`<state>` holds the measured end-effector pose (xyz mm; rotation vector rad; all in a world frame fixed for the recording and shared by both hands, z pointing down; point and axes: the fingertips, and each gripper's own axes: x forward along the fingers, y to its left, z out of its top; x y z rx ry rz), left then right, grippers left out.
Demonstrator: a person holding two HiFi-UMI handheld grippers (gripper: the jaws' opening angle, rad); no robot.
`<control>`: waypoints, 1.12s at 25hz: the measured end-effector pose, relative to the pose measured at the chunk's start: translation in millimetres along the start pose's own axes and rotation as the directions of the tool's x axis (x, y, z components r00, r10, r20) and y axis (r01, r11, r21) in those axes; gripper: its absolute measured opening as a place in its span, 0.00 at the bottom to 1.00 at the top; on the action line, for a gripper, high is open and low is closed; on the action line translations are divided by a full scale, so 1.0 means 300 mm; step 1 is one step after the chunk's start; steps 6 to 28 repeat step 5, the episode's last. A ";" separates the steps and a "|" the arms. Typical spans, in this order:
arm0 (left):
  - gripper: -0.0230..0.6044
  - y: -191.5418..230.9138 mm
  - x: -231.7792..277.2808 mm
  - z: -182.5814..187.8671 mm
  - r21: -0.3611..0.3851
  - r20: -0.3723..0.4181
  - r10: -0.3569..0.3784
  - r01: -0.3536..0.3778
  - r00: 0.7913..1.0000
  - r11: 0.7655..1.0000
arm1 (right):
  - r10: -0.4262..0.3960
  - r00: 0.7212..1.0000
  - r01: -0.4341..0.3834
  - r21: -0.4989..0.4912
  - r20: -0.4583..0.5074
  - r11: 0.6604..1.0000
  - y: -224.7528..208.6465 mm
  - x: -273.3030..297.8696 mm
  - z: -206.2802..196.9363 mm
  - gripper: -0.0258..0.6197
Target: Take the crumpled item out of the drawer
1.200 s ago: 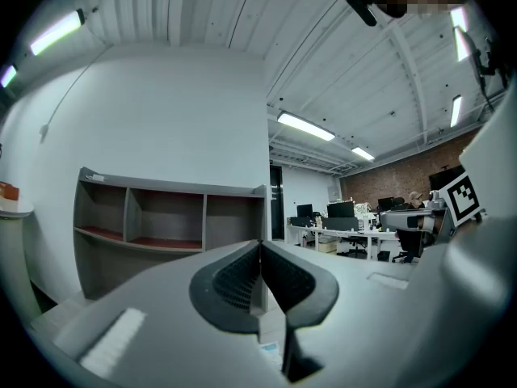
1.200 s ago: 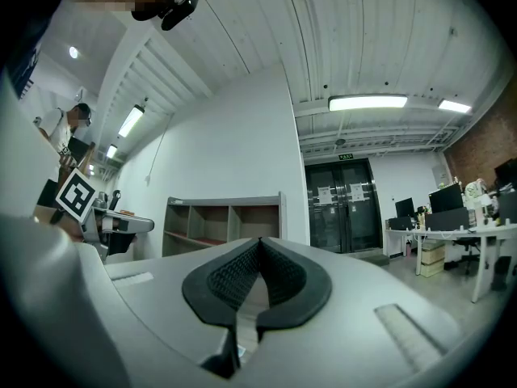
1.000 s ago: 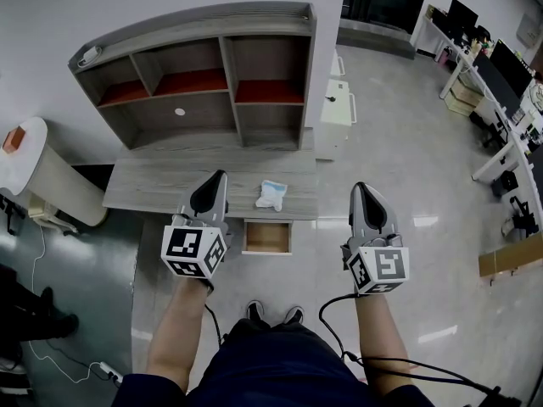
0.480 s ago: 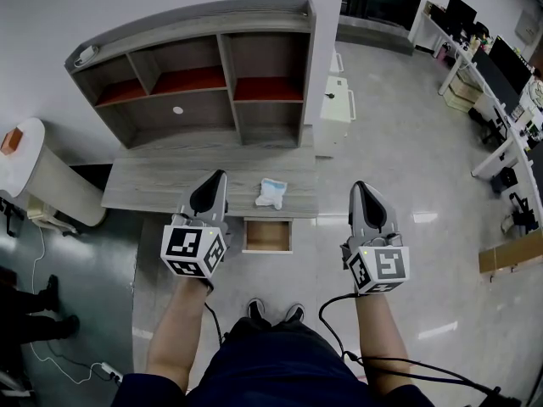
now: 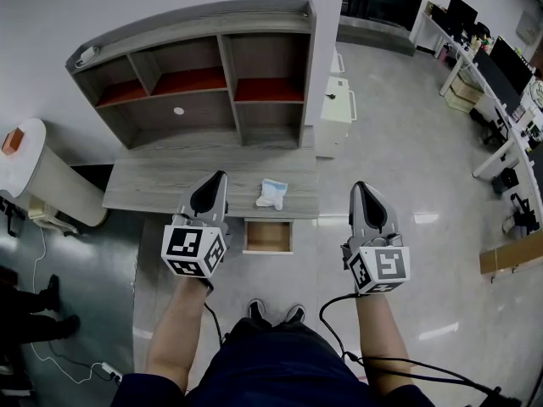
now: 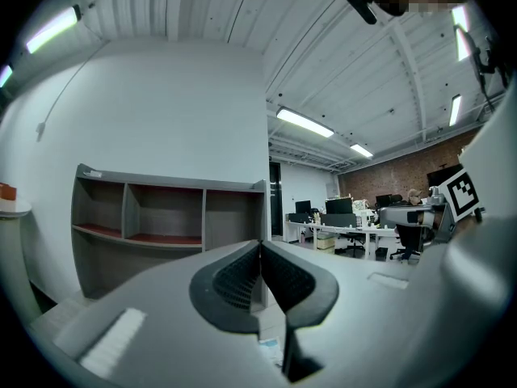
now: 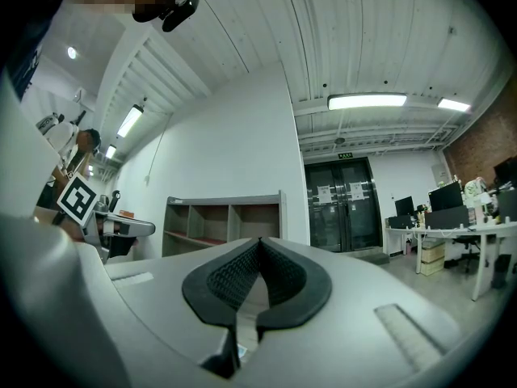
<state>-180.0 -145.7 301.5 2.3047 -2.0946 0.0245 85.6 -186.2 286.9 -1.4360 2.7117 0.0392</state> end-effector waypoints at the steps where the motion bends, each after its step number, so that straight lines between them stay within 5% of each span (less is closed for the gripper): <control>1: 0.05 -0.002 0.001 0.001 0.000 0.000 0.001 -0.001 1.000 1.000 | 0.001 1.000 -0.001 0.001 0.000 1.000 -0.001 0.000 0.000 0.05; 28: 0.05 -0.009 0.009 0.004 0.003 0.002 0.004 -0.004 1.000 1.000 | 0.006 1.000 -0.006 -0.001 0.003 1.000 -0.012 0.002 0.002 0.05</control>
